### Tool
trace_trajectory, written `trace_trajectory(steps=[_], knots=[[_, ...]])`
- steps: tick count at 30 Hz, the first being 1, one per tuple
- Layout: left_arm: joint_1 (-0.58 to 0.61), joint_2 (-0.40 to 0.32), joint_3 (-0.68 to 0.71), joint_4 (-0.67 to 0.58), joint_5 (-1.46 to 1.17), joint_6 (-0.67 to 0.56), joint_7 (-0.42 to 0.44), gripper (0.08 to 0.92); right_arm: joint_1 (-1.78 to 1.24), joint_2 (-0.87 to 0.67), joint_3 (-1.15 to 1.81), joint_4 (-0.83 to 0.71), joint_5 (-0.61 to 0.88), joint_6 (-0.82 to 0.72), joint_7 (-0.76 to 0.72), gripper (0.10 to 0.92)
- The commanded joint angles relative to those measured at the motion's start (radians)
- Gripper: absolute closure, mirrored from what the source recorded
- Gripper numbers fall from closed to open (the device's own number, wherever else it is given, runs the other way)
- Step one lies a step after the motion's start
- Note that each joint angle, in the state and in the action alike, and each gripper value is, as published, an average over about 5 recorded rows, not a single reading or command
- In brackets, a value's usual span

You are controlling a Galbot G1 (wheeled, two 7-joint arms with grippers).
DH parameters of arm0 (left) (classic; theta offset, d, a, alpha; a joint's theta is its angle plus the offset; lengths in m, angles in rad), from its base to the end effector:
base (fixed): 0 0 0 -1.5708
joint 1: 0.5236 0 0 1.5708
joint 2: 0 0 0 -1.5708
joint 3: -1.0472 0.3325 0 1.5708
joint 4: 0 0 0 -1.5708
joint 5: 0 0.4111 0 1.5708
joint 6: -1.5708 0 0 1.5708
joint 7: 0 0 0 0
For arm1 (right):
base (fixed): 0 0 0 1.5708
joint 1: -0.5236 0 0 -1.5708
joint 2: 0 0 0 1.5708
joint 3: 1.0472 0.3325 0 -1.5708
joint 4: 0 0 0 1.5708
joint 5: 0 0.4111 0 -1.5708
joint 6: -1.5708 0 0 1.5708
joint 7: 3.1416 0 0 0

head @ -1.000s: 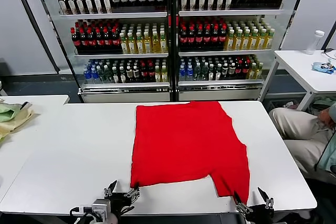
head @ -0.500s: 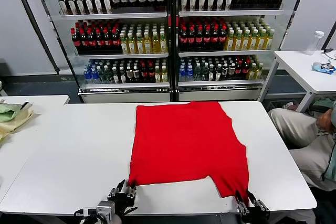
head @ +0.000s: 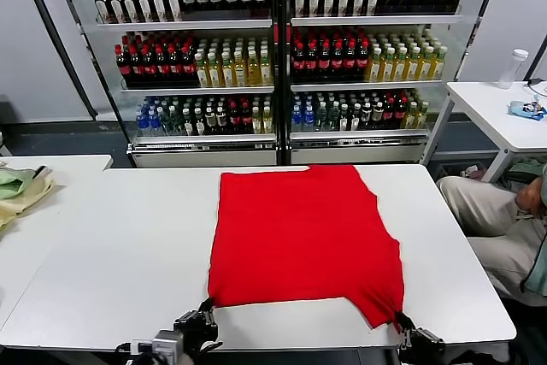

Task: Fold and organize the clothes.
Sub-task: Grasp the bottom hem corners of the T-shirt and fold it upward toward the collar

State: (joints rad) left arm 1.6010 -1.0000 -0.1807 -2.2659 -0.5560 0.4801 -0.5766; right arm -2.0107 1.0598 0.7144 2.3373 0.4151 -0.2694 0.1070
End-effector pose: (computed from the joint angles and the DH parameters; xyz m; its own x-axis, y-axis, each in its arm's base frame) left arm 0.1921 -0.0519 -0.2547 -0.8258 0.0697 0.5596 0.0943 0.9954 0.0152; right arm 0.1546 -0.0721 -0.2467 -0.8917 -0.0854 0.4444 -0.1373 0.9868 -0.0859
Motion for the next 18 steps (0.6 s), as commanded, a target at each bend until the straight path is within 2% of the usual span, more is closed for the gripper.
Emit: trace_trajectory(steps=[1, 4, 6, 9, 13, 18], knots=[[0.478, 0.155, -0.207, -0.307, -0.001, -0.058, -0.041, 0.92, -0.199, -0.023, 0.167, 0.17, 0.033, 0.0, -0.032, 0.912], [0.527, 0.17, -0.25, -0.345, 0.003, -0.067, -0.062, 0.92, -0.21, -0.029, 0.159, 0.195, 0.029, -0.001, -0.031, 0.912], [0.503, 0.172, -0.269, -0.35, -0.006, -0.069, -0.047, 0.92, -0.159, -0.032, 0.134, 0.191, 0.029, -0.001, -0.027, 0.912], [0.339, 0.144, -0.26, -0.307, -0.05, -0.063, 0.021, 0.92, 0.006, -0.022, 0.048, 0.145, 0.013, -0.009, -0.012, 0.912], [0.046, 0.079, -0.193, -0.146, -0.086, -0.053, 0.119, 0.92, 0.257, 0.005, -0.091, 0.023, -0.067, -0.026, 0.004, 0.912], [-0.119, 0.038, -0.133, 0.013, -0.097, -0.047, 0.181, 0.92, 0.398, 0.02, -0.206, -0.083, -0.149, -0.028, -0.005, 0.912]])
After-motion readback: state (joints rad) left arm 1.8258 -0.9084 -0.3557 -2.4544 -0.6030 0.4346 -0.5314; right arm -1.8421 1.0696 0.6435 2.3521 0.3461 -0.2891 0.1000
